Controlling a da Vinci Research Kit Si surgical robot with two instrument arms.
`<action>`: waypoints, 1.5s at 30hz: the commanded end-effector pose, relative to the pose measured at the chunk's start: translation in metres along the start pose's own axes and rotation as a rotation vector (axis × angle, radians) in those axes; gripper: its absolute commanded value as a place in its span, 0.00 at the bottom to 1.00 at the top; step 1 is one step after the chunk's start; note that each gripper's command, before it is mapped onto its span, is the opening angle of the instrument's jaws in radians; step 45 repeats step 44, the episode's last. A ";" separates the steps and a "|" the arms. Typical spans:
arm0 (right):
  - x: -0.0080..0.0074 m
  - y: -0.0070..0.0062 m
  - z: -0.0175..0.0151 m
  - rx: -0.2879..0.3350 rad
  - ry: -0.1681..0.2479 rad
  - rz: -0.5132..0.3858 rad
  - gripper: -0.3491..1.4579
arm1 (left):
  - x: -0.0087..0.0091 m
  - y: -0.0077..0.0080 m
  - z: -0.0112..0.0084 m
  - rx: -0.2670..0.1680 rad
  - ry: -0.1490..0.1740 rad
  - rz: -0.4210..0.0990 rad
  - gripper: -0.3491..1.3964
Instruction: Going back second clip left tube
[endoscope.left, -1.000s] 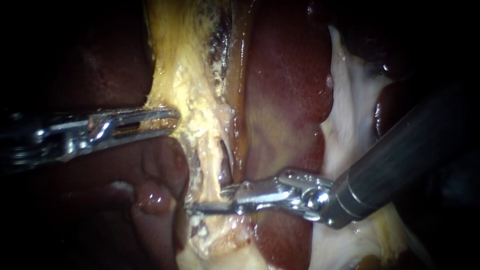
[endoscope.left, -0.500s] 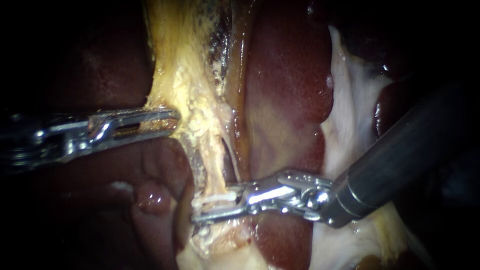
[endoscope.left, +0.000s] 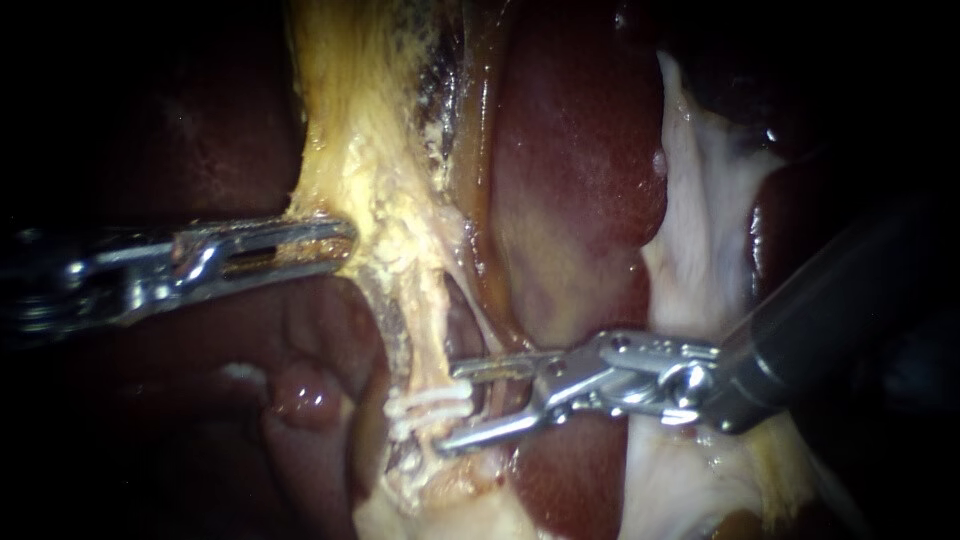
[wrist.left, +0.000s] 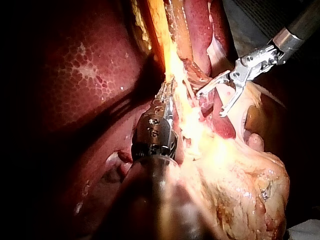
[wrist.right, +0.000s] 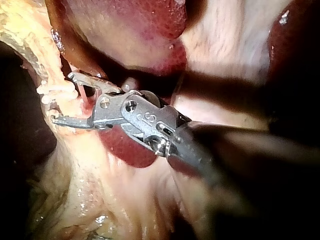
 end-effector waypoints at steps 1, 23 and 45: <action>0.0006 0.0000 -0.0009 -0.004 0.004 -0.011 0.52 | 0.0000 0.0000 0.0000 0.000 0.000 0.000 0.00; 0.0059 -0.0006 -0.0082 -0.055 0.043 -0.179 0.52 | 0.0031 0.0008 0.0067 0.002 0.042 -0.011 0.00; 0.0059 -0.0006 -0.0083 -0.054 0.040 -0.221 0.52 | 0.0034 0.0010 0.0103 0.005 0.071 -0.011 0.00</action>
